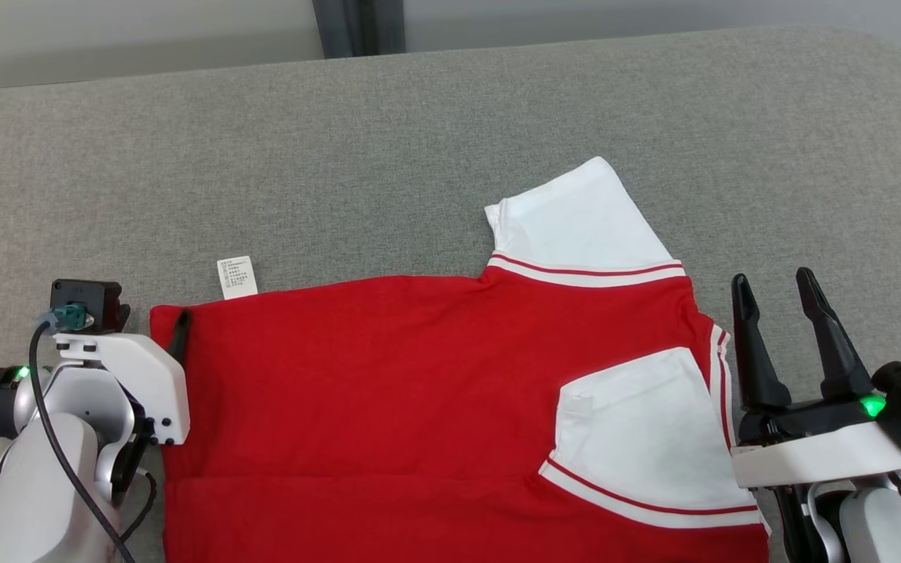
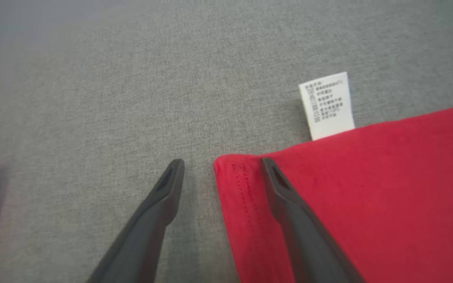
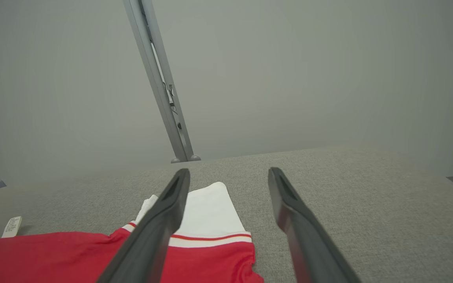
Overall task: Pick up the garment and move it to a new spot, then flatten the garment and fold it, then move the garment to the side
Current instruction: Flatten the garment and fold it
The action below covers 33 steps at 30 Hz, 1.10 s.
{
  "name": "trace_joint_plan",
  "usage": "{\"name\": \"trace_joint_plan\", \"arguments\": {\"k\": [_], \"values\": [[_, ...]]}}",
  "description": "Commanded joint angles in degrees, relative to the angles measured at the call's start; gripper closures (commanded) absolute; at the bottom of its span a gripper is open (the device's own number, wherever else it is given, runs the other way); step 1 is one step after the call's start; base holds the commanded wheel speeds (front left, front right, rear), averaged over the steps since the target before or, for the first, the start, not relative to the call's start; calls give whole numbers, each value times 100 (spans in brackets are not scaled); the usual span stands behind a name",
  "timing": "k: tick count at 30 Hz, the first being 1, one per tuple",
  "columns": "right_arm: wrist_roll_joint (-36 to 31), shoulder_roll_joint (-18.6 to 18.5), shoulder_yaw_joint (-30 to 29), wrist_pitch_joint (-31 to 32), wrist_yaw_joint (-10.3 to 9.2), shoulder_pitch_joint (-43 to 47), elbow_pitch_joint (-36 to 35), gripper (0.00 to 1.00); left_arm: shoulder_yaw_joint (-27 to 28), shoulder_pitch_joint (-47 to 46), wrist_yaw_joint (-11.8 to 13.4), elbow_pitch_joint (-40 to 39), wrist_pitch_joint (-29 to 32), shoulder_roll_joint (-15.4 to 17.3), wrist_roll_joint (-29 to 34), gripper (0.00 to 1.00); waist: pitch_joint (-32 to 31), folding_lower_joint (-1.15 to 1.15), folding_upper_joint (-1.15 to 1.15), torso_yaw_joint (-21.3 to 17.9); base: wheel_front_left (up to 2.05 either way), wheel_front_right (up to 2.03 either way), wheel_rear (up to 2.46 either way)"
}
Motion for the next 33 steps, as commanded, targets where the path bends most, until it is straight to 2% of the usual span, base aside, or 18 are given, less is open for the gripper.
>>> {"name": "trace_joint_plan", "arguments": {"k": [1,11,12,13,20,26,29,33], "values": [[8,-27,-1,-29,0,-63,13,0,-19,-112,-19,42,29,32,27,0,3,0,0,-5,0,0,0],[-3,-31,0,-29,0,-69,58,0,-115,-272,-99,318,192,27,-106,0,-2,0,0,-26,0,0,0],[-5,-32,-4,-30,0,-67,66,0,-122,-281,-114,337,195,19,-121,40,-6,0,0,-25,0,0,0],[-6,-33,-11,-30,0,-64,76,0,-130,-290,-141,344,179,6,-162,100,-10,0,0,-24,0,0,0],[6,-36,-63,-30,0,-74,109,0,-127,-297,-151,318,9,-49,-256,100,-17,0,0,33,0,0,0],[145,-286,-199,-19,0,-390,369,0,-222,-280,-135,62,-230,-231,-294,100,10,0,0,268,0,0,0],[285,-540,-219,403,0,-860,693,0,-330,-275,-132,-97,-262,-331,-261,100,74,0,0,431,0,0,0],[799,-780,-256,1248,0,-1653,1198,0,-509,-301,-110,-304,-302,-482,-189,100,216,0,0,677,0,0,0]]}}
